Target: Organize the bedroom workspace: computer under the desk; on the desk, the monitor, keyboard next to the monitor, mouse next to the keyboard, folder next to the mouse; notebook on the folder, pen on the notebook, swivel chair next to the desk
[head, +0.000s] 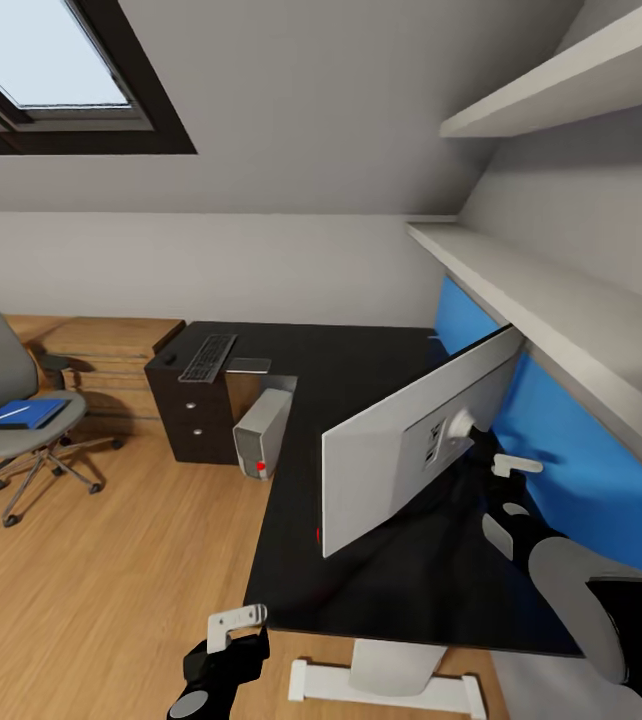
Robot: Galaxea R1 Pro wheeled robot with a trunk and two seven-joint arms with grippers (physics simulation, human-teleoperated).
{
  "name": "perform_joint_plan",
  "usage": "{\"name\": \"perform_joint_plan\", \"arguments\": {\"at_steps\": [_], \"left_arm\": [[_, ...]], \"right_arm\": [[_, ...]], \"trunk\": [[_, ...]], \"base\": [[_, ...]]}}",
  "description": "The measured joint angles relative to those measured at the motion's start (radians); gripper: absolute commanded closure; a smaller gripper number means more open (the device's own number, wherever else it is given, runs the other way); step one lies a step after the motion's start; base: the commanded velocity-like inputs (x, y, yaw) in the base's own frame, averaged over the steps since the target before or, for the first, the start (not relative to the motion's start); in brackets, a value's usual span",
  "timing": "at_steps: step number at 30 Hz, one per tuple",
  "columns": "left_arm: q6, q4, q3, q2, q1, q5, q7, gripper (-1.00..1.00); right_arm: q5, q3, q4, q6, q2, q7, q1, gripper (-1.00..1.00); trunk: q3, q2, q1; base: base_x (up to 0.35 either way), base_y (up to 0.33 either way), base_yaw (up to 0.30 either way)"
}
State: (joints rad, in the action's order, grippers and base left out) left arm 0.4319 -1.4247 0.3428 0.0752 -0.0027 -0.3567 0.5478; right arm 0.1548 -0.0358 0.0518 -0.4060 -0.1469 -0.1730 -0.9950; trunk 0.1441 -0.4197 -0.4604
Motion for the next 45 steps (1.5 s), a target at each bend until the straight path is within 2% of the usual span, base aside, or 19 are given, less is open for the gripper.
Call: {"name": "perform_joint_plan", "arguments": {"at_steps": [16,20,36,45], "left_arm": [[0.000,0.000,0.002,0.000,0.000,0.000,0.000,-1.00],[0.000,0.000,0.003,0.000,0.000,0.000,0.000,-1.00],[-0.001,0.000,0.003,0.000,0.000,0.000,-0.001,-1.00],[0.000,0.001,0.003,0.000,0.000,0.000,0.000,-1.00]], "right_arm": [[-0.001,0.003,0.000,0.000,0.000,-0.011,0.000,1.00],[0.025,-0.006,-0.002,-0.006,-0.001,-0.019,0.001,1.00],[0.015,-0.001,-0.001,-0.004,0.000,-0.018,0.000,1.00],[0.014,-0.001,-0.001,-0.004,0.000,-0.018,0.000,1.00]], "trunk": [[0.000,0.000,0.000],[0.000,0.001,0.000],[0.000,0.000,0.000],[0.000,0.000,0.000]], "base": [[0.079,0.018,0.000],[0.274,0.112,0.000],[0.212,0.013,0.000],[0.045,0.000,0.000]]}}
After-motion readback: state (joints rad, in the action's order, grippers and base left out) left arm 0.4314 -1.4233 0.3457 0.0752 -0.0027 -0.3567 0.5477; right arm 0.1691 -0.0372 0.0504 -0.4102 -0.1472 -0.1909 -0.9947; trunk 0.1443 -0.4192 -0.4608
